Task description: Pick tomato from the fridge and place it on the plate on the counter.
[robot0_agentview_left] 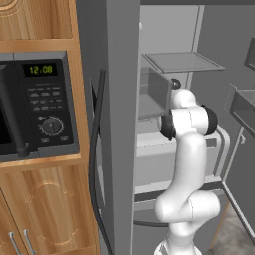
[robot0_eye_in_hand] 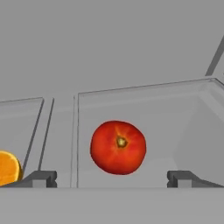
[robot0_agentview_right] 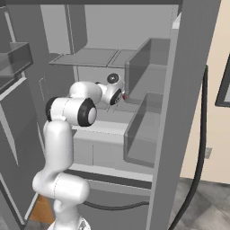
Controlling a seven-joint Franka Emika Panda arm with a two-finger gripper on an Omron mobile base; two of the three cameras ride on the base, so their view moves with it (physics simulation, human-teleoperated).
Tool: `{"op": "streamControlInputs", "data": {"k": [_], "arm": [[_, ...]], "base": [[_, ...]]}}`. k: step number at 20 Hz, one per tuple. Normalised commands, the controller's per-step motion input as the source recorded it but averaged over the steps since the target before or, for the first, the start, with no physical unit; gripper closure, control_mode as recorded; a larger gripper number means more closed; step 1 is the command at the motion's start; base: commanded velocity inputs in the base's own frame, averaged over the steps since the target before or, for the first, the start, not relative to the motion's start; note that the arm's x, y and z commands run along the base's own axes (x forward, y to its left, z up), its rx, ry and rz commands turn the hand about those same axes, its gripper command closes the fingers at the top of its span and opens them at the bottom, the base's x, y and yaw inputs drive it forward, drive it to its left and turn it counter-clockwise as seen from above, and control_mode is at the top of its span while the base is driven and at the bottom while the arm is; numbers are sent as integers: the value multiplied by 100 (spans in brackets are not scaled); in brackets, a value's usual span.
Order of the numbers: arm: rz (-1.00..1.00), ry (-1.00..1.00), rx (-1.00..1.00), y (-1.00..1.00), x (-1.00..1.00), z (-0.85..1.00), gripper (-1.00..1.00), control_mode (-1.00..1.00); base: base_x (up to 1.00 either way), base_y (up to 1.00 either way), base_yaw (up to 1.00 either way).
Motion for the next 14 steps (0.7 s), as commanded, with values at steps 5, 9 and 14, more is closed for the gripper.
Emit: {"op": "streamControlInputs", "data": {"k": [5,9,14], "arm": [[0,0,0,-8,7,-4,-100,-100],[0,0,0,-5,11,-15,-100,-100],[0,0,0,0,14,-18,-100,-100]], "base": [[0,0,0],[0,0,0],[0,0,0]]}}
